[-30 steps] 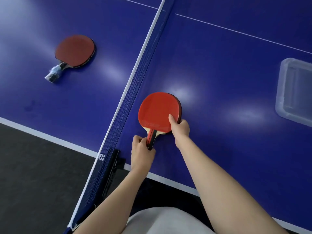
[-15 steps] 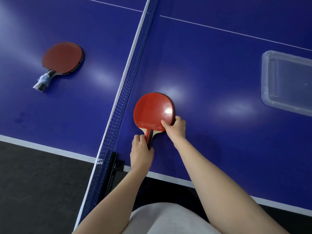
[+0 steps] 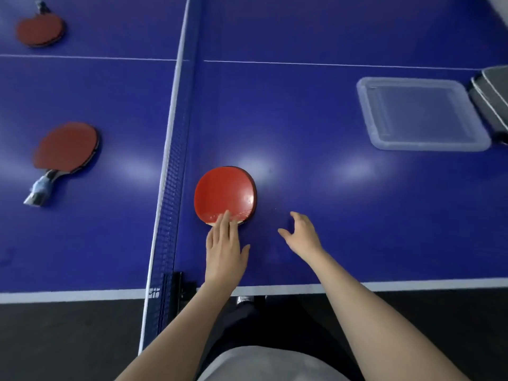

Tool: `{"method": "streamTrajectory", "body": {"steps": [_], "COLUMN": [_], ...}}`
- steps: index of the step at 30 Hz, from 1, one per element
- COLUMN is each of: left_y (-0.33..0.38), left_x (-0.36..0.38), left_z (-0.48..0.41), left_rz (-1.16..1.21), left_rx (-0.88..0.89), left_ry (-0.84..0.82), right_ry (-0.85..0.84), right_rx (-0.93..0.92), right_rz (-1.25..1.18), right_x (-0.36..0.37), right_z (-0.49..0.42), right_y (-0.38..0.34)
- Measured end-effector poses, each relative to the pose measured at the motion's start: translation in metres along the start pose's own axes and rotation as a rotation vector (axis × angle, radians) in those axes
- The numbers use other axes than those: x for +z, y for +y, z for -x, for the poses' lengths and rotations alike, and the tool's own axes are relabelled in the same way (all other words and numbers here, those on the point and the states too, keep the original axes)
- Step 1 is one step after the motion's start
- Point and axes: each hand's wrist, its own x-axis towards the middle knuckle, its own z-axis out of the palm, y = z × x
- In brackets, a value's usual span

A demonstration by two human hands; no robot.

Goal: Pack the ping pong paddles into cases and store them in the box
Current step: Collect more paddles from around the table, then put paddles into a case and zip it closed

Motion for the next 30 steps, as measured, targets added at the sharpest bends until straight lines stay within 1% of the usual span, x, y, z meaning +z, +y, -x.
{"method": "streamTrajectory", "body": {"steps": [2,4,10,14,18,21,26,30], "left_y": [0.009,0.023,0.068,0.105,0.155,0.207,0.313,0.386], "left_x": [0.002,0.004,0.013,0.017,0.023,0.032,0.058,0.073], "left_z": [-0.006,-0.011,-0.023,-0.026,-0.027,-0.016,0.015,0.034], "left_rz": [-0.107,-0.167,-0.221,-0.263,-0.357,-0.392,-0.359,-0.313], "left_rx": [0.099,0.152,0.361,0.419,0.418,0.423,0.484,0.532], "left_ry": [-0.096,-0.184,-0.411,-0.526,-0.556,-0.559,-0.516,-0.488], "right_ry": [-0.027,-0.039,-0.019,-0.014,0.031,0.085,0.185,0.245], "right_rx": [0.014,0.010,0.037,0.090,0.122,0.131,0.166,0.229], "right_rz": [-0.024,-0.034,0.151,0.188,0.164,0.173,0.199,0.180], "right_x": [-0.005,-0.013,-0.046,-0.066,-0.093,-0.120,-0.172,-0.207], "right_z": [0.010,0.020,0.048,0.073,0.106,0.134,0.175,0.201], "right_y": [0.013,0.027,0.089,0.138,0.197,0.247,0.326,0.379]}}
